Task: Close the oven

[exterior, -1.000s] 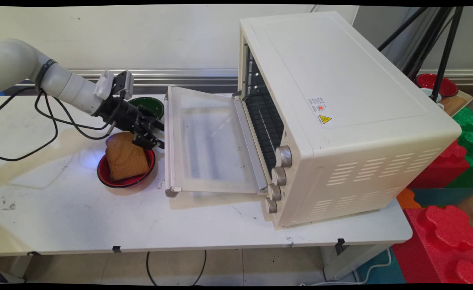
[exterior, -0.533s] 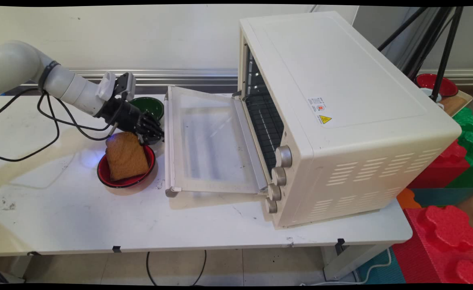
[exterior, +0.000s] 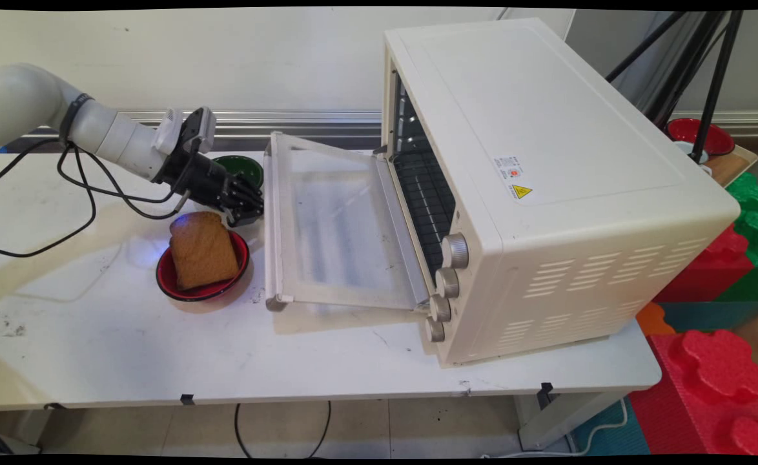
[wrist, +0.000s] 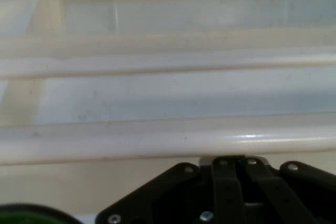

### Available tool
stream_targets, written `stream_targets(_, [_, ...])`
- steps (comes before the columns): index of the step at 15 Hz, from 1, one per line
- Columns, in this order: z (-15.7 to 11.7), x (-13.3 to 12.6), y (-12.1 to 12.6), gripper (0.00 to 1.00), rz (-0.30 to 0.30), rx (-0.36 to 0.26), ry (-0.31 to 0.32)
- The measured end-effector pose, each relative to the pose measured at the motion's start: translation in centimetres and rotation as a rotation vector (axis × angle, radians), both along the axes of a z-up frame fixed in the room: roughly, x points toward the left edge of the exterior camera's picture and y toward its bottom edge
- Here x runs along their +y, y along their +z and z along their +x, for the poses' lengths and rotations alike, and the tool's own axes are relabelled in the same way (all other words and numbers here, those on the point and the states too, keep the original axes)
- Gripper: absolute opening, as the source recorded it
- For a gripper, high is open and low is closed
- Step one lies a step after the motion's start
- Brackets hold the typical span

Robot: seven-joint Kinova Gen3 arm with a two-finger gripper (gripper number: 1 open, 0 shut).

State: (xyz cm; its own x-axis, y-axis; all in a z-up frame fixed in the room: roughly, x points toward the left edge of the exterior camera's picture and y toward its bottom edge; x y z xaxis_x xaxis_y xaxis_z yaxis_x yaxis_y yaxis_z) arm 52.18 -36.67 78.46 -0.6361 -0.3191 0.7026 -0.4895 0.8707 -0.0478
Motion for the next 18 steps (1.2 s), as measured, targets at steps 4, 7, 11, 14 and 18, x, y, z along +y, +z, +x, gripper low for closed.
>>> stream_targets(4, [-0.1, -0.2, 0.9, 0.0, -0.025, 0.044, -0.005])
stream_targets(7, [-0.2, -0.4, 1.7, 0.0, -0.048, 0.079, -0.004])
stream_targets(11, [-1.3, -1.1, 2.9, 0.0, -0.08, 0.13, -0.013])
stream_targets(14, [-2.5, -1.6, 3.6, 0.0, -0.098, 0.164, -0.019])
stream_targets(18, [-4.7, -2.9, 4.4, 0.0, -0.115, 0.207, -0.02])
